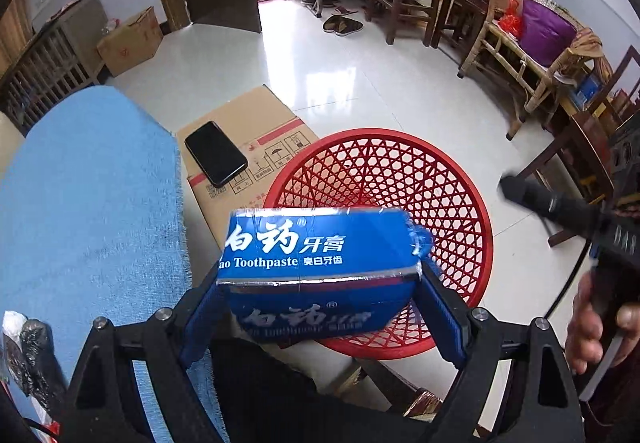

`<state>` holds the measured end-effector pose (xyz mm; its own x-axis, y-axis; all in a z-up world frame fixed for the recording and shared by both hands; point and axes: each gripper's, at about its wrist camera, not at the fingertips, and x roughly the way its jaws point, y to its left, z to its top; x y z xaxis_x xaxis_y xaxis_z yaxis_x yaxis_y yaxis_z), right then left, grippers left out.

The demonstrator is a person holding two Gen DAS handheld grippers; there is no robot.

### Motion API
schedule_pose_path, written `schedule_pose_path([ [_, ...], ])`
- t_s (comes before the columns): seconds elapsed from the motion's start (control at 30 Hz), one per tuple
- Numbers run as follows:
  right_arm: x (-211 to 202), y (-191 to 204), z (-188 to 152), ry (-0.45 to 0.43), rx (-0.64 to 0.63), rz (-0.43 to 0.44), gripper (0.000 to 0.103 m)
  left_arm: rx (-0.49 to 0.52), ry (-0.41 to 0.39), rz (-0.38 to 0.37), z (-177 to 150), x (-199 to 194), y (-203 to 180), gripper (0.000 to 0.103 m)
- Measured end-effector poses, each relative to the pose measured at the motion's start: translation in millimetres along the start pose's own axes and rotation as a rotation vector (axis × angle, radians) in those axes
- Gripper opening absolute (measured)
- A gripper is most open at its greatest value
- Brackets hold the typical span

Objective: Collect trash
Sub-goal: 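Carry both items over the red wastebasket and open both tools to drop them, then move both tools back over the table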

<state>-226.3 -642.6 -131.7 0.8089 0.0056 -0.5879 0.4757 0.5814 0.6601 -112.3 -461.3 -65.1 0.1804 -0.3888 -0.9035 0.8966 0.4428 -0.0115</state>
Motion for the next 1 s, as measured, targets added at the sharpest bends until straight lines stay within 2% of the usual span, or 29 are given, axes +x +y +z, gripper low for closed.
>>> schedule_pose_path([
  [0.07, -6, -7, 8, -0.062, 0.025, -0.013, 0.066, -0.019, -0.004, -0.009, 2, 0, 4, 0.089],
  [0.2, -11, -31, 31, -0.182, 0.108, -0.113, 0.066, -0.032, -0.016, -0.017, 3, -5, 6, 0.089],
  [0.27, -13, -39, 43, -0.244, 0.115, -0.218, 0.066, -0.036, -0.037, -0.022, 1, -14, 10, 0.089],
  [0.33, -12, -47, 54, -0.296, 0.085, -0.361, 0.067, -0.045, -0.054, -0.023, -2, -23, 17, 0.089],
  [0.43, 2, -64, 67, -0.307, 0.063, -0.528, 0.067, -0.086, -0.078, -0.020, -12, -39, 36, 0.089],
  [0.5, 22, -76, 73, -0.251, 0.060, -0.611, 0.067, -0.135, -0.097, -0.024, -23, -53, 54, 0.089],
  [0.6, 53, -87, 70, -0.172, 0.066, -0.661, 0.067, -0.201, -0.135, 0.013, -44, -76, 84, 0.089],
  [0.73, 80, -71, 68, -0.127, 0.023, -0.701, 0.067, -0.301, -0.182, 0.123, -81, -109, 129, 0.089],
  [0.87, 94, -57, 59, -0.112, 0.038, -0.675, 0.067, -0.429, -0.219, 0.221, -121, -141, 174, 0.089],
  [1.0, 114, -25, 37, -0.075, -0.003, -0.647, 0.067, -0.538, -0.261, 0.284, -158, -170, 208, 0.089],
])
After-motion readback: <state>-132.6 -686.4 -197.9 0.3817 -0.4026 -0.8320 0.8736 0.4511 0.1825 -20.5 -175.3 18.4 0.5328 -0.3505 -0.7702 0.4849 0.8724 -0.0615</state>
